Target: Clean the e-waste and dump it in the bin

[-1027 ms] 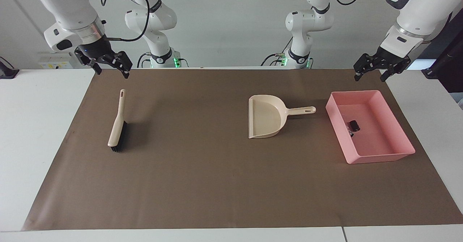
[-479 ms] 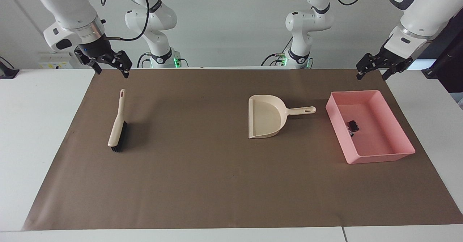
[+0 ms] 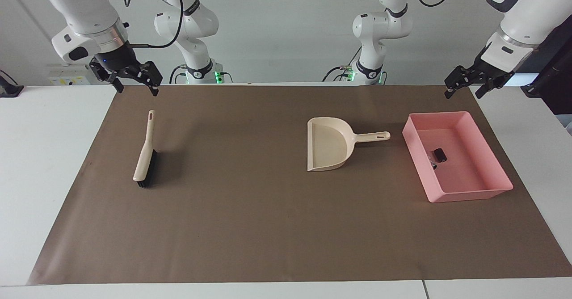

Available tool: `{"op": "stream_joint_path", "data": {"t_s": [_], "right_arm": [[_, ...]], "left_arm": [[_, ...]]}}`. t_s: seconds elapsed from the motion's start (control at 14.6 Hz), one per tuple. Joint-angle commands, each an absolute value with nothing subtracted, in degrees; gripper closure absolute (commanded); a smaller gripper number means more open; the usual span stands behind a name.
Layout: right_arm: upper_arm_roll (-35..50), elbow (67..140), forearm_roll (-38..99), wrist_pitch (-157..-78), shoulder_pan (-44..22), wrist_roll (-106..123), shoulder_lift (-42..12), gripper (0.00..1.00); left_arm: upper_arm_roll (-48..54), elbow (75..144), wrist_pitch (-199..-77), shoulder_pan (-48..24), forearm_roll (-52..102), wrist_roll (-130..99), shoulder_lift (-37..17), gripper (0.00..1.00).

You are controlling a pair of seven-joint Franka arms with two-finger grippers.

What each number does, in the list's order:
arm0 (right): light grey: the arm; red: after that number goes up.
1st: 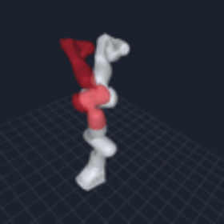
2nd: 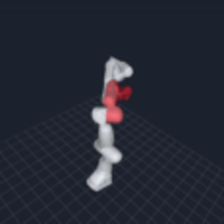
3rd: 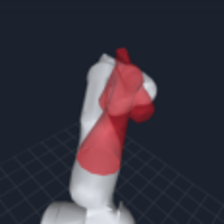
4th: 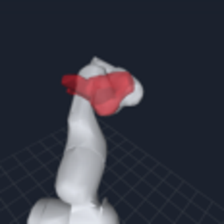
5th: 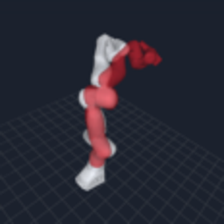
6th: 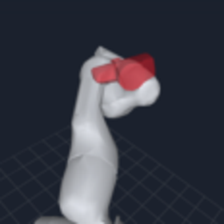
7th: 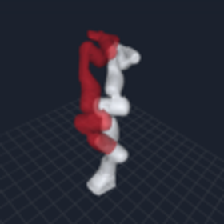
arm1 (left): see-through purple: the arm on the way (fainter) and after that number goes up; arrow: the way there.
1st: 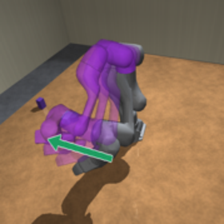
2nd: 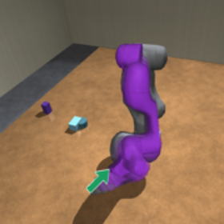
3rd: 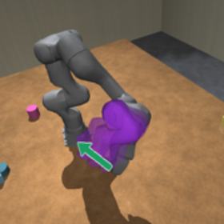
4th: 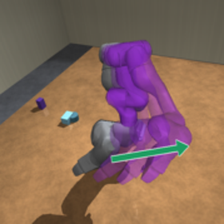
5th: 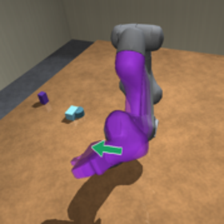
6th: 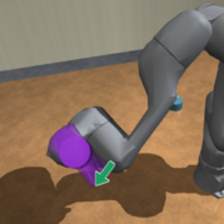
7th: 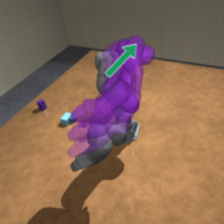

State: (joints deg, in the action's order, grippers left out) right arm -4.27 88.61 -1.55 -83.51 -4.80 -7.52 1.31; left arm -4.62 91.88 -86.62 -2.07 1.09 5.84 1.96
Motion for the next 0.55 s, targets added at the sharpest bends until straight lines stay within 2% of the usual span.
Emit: {"op": "stream_joint_path", "data": {"t_s": [0.0, 0.48], "right_arm": [[-4.0, 88.9, -1.9, -83.8, -4.0, -6.2, 2.2, 0.01], [-4.0, 89.1, -1.8, -83.8, -4.0, -6.3, 2.3, 0.01]], "left_arm": [[-5.9, 91.9, -85.4, -3.4, 1.5, 5.7, 2.4, 0.02], [-2.5, 93.2, -85.5, -1.3, 1.6, 4.5, 2.9, 0.02]]}}
